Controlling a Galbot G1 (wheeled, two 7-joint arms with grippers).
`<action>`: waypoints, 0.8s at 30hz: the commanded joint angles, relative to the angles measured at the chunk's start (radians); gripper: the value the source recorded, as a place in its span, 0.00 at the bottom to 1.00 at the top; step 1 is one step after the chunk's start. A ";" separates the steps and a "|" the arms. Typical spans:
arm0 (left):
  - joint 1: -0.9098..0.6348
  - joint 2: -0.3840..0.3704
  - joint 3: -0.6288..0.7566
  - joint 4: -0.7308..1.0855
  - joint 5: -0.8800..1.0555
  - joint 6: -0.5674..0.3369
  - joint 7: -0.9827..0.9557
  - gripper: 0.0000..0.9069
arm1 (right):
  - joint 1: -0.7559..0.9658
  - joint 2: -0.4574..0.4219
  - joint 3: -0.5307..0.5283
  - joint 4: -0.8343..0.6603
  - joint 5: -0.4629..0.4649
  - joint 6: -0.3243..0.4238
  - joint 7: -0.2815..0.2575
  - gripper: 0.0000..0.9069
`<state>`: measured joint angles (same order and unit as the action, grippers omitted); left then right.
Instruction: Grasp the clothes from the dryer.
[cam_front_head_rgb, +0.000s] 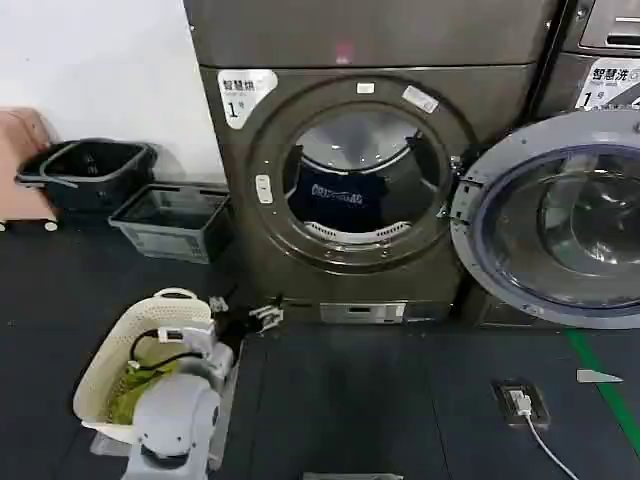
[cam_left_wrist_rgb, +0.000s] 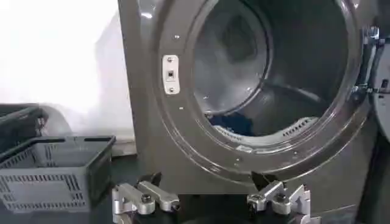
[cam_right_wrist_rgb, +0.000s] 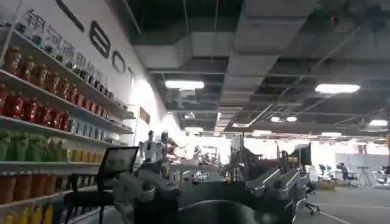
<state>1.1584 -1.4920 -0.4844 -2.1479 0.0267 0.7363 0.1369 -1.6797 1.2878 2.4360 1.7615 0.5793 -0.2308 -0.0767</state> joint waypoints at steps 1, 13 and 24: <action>0.006 0.000 0.000 -0.005 0.003 0.049 0.003 1.00 | -0.003 0.002 -0.032 -0.012 0.009 0.069 0.034 1.00; 0.010 -0.003 0.000 -0.007 0.004 0.049 0.003 1.00 | -0.002 0.005 -0.057 -0.031 -0.019 0.102 0.057 1.00; 0.013 -0.001 0.000 -0.007 0.002 0.049 0.004 1.00 | -0.002 0.010 -0.060 -0.026 -0.014 0.094 0.069 1.00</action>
<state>1.1714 -1.4929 -0.4841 -2.1549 0.0298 0.7363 0.1411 -1.6816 1.2979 2.3814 1.7345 0.5676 -0.1470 -0.0195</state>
